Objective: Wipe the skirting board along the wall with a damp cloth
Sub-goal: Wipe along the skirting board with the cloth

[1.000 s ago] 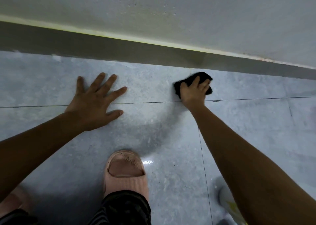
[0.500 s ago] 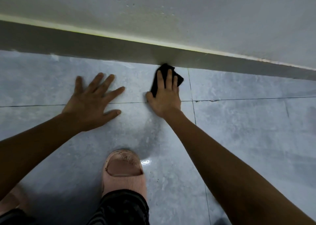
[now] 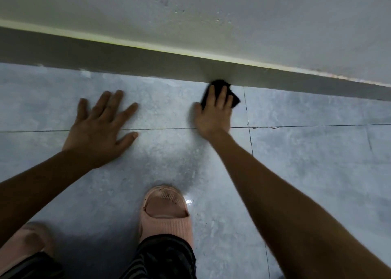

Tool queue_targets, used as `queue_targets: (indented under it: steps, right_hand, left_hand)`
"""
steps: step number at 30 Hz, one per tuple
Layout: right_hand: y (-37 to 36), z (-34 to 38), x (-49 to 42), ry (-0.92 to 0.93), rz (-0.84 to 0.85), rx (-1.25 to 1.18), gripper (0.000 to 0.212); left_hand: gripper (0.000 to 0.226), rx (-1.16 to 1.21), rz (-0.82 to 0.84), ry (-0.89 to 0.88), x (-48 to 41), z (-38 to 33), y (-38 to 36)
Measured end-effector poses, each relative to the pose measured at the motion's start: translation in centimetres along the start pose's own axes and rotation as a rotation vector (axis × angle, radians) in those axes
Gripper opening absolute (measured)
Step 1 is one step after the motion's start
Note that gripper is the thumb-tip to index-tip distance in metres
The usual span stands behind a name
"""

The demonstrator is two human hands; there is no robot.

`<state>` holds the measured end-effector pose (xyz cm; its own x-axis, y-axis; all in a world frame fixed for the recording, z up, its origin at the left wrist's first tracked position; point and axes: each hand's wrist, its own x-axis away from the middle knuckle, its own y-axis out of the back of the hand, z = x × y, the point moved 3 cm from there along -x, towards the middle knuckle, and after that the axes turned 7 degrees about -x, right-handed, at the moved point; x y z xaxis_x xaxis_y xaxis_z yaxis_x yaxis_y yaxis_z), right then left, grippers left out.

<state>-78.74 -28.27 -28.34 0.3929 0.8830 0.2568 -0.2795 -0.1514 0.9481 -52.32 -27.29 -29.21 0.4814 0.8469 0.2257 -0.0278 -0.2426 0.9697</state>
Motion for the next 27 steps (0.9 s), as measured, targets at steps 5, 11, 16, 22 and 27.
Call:
queue_targets:
  steps: [5, 11, 16, 22, 27]
  right_hand:
    - [-1.9, 5.2, 4.0, 0.430, 0.051, 0.035, 0.066]
    - [1.2, -3.9, 1.2, 0.138, 0.018, 0.063, 0.066]
    - [1.4, -2.7, -0.9, -0.196, 0.035, 0.008, 0.066]
    - [-2.0, 5.3, 4.3, 0.284, 0.055, 0.033, 0.070]
    - [-0.5, -1.3, 6.2, 0.288, 0.084, 0.050, 0.069]
  left_hand:
    - [0.074, 0.007, -0.017, -0.012, 0.1, 0.3, 0.0]
    - [0.071, 0.028, -0.035, 0.101, 2.1, 3.8, -0.1]
    - [0.074, 0.018, 0.011, 0.070, 1.9, 4.1, 0.4]
    - [0.071, -0.019, 0.059, 0.055, 1.9, 4.7, 0.3]
    - [0.070, -0.006, 0.059, 0.118, 1.9, 3.5, -0.1]
